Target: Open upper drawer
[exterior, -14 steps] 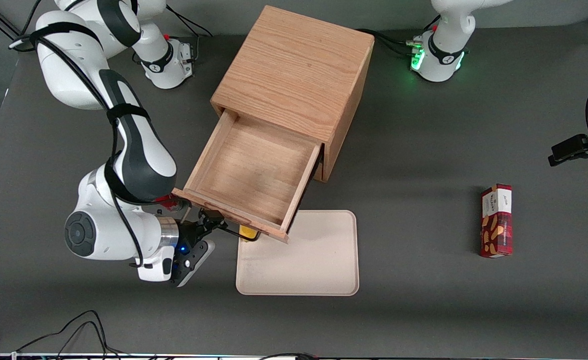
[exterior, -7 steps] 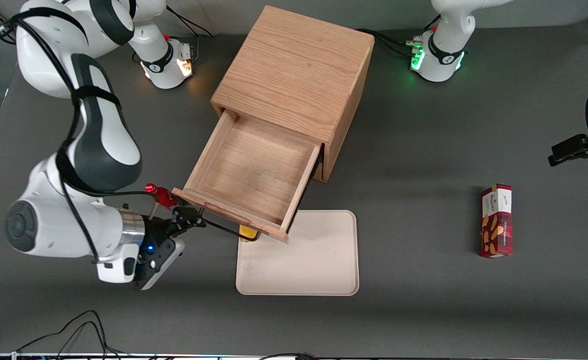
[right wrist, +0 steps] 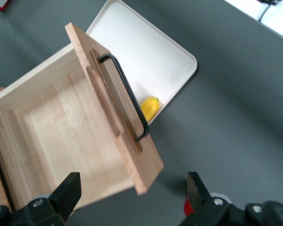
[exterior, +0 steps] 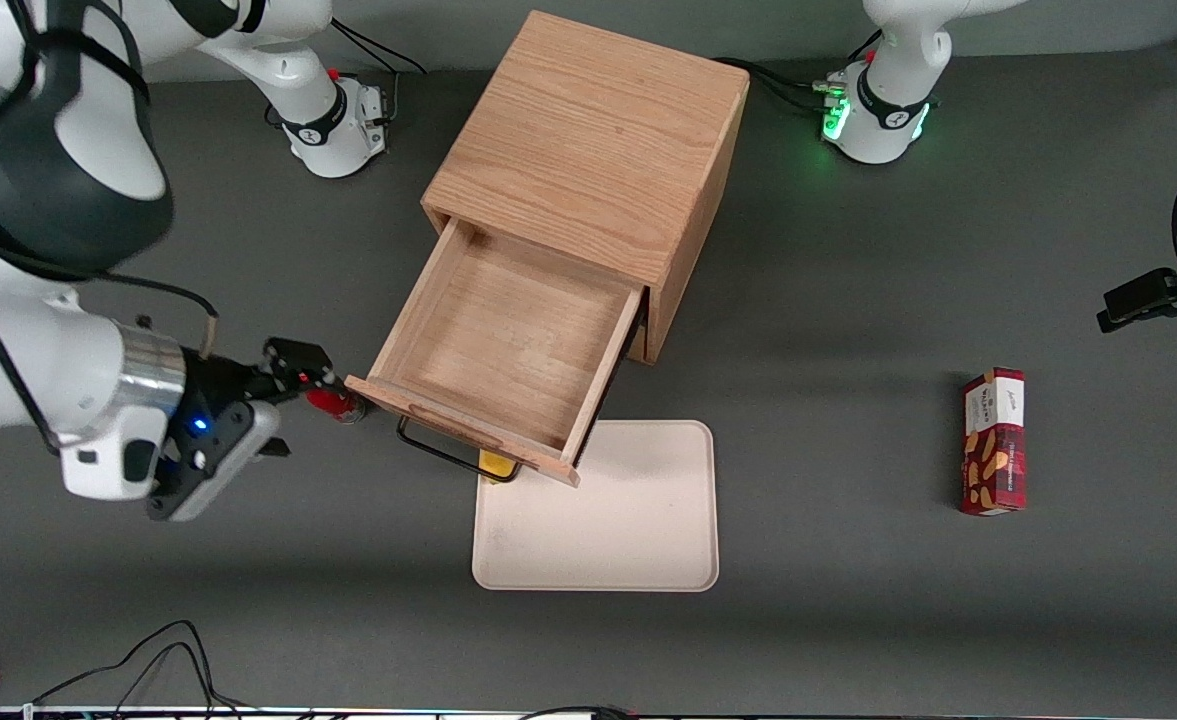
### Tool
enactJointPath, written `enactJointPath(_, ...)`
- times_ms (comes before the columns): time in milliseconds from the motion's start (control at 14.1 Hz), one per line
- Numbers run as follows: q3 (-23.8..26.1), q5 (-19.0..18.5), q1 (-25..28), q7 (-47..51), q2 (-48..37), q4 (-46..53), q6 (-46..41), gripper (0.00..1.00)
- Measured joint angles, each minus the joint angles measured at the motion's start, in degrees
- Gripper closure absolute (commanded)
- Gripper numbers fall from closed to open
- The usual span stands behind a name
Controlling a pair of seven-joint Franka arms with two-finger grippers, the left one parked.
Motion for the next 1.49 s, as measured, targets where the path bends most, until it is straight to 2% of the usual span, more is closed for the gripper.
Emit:
enactJointPath(142,0.0,-3.12,-0.34,0.21,-6.19,-6.84,0.7,0.0)
enactJointPath(284,-0.03,-4.62,-1.2,0.71,-13.18,-15.37,3.41,0.0)
enactJointPath(640,-0.06,-4.85,-4.57,1.62,-31.13,-38.25,12.37,0.0)
enactJointPath(782,-0.01,-4.9,-5.65,7.04,-36.11,-44.36,13.22,0.0)
enactJointPath(1066,-0.12,-4.9,-8.41,21.37,-38.53,-48.01,13.24,0.0)
enactJointPath(1493,-0.43,-4.9,-14.63,25.16,-38.71,-44.22,10.99,0.0)
